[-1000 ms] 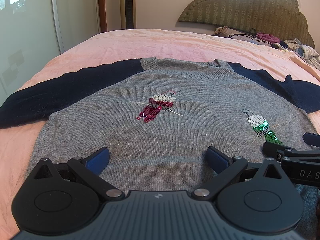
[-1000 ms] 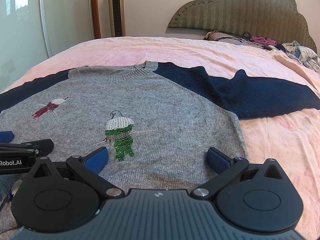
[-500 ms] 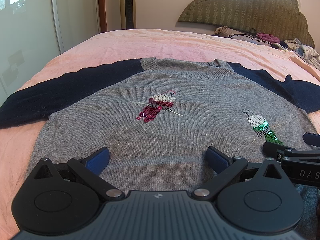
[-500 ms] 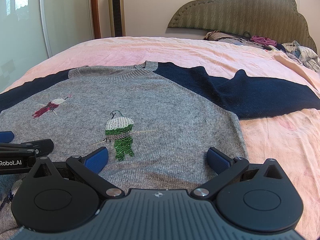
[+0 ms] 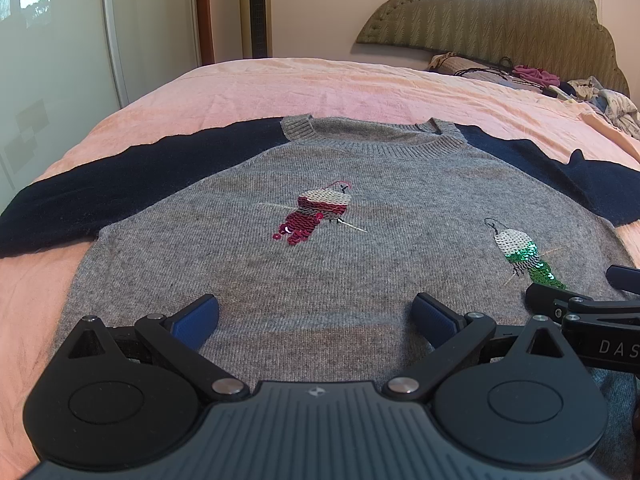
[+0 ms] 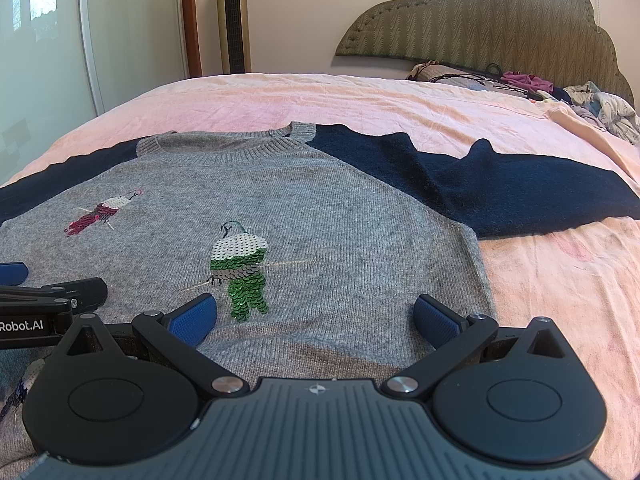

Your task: Fold small clothes

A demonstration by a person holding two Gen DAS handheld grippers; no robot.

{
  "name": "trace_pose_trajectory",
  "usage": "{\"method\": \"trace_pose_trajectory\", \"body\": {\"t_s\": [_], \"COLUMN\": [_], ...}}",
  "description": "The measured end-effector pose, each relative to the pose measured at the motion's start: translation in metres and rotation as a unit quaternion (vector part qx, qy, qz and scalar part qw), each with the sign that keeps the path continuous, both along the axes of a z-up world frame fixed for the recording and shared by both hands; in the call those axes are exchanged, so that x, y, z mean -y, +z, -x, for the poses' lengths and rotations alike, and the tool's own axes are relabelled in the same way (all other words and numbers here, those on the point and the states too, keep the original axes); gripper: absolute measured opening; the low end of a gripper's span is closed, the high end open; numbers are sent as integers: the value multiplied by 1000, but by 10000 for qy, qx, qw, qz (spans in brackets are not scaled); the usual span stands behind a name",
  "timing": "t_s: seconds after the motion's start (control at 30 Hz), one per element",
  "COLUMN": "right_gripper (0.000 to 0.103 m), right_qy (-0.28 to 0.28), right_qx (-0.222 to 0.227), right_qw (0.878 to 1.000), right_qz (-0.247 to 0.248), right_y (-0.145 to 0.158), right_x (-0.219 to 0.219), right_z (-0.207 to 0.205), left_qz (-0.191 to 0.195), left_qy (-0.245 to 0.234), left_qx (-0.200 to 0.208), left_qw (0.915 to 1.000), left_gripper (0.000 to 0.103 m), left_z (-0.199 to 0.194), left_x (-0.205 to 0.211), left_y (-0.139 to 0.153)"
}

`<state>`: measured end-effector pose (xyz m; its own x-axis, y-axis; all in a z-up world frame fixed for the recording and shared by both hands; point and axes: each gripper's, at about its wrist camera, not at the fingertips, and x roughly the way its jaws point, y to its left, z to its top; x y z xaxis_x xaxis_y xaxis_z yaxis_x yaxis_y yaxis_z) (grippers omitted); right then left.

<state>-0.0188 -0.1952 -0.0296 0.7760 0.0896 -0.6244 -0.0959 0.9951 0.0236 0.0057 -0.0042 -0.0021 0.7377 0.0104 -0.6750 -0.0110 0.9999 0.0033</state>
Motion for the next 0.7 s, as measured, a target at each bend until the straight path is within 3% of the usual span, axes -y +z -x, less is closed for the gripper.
{"method": "trace_pose_trajectory", "body": {"t_s": [0.33,0.57,0.6,0.7], "right_gripper": [103,103,103,103], "right_qy": [11,387,443,192], "right_qx": [-6,-118,-106,145], "right_qw": [10000,9987,9978,9876], "right_qz": [-7,-323,-476,-1553], "right_y": [0,8,13,30], "right_x": [1,19,23,68], "right_z": [0,2,3,2], "left_qz": [-11,-5,-9,3], "left_qy": [-4,-6,-5,-4], "left_qx": [-7,-9,-10,-5], "left_qw": [10000,10000,10000,10000], "left_gripper": [103,103,103,103], "left_z": [0,0,0,0], "left_x": [0,-1,-1,-2], "left_y": [0,0,0,0]}}
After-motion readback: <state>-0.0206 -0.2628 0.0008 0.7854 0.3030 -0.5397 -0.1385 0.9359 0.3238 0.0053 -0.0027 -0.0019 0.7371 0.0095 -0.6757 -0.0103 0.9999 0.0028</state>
